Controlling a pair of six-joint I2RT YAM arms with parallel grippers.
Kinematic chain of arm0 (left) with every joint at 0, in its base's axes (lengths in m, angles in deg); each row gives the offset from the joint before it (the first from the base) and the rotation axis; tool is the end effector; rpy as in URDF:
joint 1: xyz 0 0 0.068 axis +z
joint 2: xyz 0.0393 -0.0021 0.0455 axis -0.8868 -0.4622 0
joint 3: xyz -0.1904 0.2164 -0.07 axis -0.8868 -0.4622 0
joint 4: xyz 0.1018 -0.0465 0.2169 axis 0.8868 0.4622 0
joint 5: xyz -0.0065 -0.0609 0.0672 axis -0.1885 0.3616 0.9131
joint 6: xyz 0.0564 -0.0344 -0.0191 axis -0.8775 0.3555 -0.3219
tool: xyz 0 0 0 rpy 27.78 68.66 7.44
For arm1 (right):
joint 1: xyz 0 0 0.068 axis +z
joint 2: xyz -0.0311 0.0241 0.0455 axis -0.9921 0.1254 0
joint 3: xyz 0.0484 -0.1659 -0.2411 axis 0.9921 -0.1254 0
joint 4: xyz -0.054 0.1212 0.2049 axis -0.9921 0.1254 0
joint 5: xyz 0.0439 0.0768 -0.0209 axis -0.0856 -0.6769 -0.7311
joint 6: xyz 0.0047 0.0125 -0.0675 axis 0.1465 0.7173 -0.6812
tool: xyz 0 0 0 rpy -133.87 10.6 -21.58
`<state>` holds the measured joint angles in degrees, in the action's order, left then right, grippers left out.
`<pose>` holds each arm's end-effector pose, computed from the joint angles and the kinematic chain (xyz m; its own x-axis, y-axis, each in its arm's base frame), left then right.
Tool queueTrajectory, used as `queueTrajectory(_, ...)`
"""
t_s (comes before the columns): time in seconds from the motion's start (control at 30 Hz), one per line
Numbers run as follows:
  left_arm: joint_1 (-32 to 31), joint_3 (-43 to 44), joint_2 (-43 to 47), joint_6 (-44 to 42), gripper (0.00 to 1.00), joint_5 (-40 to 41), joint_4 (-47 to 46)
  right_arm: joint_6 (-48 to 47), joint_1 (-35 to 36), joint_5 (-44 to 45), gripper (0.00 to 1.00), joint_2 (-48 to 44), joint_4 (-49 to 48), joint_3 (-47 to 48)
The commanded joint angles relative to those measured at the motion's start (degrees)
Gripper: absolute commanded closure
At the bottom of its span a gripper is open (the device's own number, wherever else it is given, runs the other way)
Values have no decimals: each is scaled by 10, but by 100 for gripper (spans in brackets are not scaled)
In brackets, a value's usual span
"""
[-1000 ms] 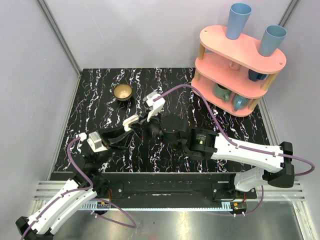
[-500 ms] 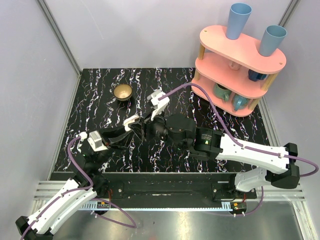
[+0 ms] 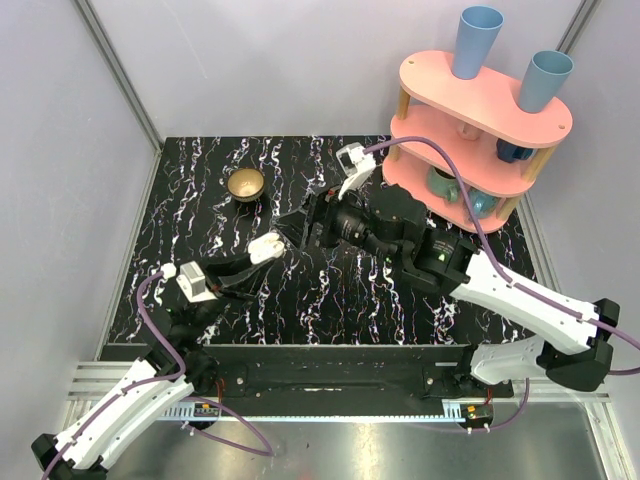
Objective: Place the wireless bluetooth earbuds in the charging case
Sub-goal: Adjust the left earbud in the left side groove of the charging case, then close the charging case with the earbuds.
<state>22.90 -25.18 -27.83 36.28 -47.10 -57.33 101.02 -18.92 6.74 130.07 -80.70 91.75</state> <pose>0.0556 -0.0576 0.3035 0.2241 -0.4214 -0.8787 0.7925 0.6036 -0.0873 0.1330 0.2493 0.4789 -0.3907 0.2722 -0.8794 -0.7080 0.5217 0.4760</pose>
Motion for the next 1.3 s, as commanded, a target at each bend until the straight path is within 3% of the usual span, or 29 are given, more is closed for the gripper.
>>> queueTrajectory(0.0,0,20,7,11,100,-3,-11,30,-37,-127,7,9,53,45)
queueTrajectory(0.1,0,20,8,14,100,-3,-15,46,-62,-157,0,-12,11,19)
queueTrajectory(0.2,0,19,10,14,100,-3,-15,157,-103,-146,0,-70,-151,-97)
queueTrajectory(0.27,-1,19,13,13,100,0,-15,204,-136,-222,0,-70,-194,-120)
queueTrajectory(0.43,0,16,1,10,100,4,-45,144,-160,-269,0,15,-25,-3)
queueTrajectory(0.63,0,19,-25,15,100,-57,-73,91,-159,-237,0,90,116,68)
queueTrajectory(0.9,-1,20,-70,41,100,-133,-111,66,-158,-179,0,98,166,46)
queueTrajectory(1.07,-1,48,-83,50,100,-152,-76,7,-156,-167,0,111,237,60)
queueTrajectory(1.27,-1,49,-111,50,100,-195,-103,0,-156,-141,0,68,220,26)
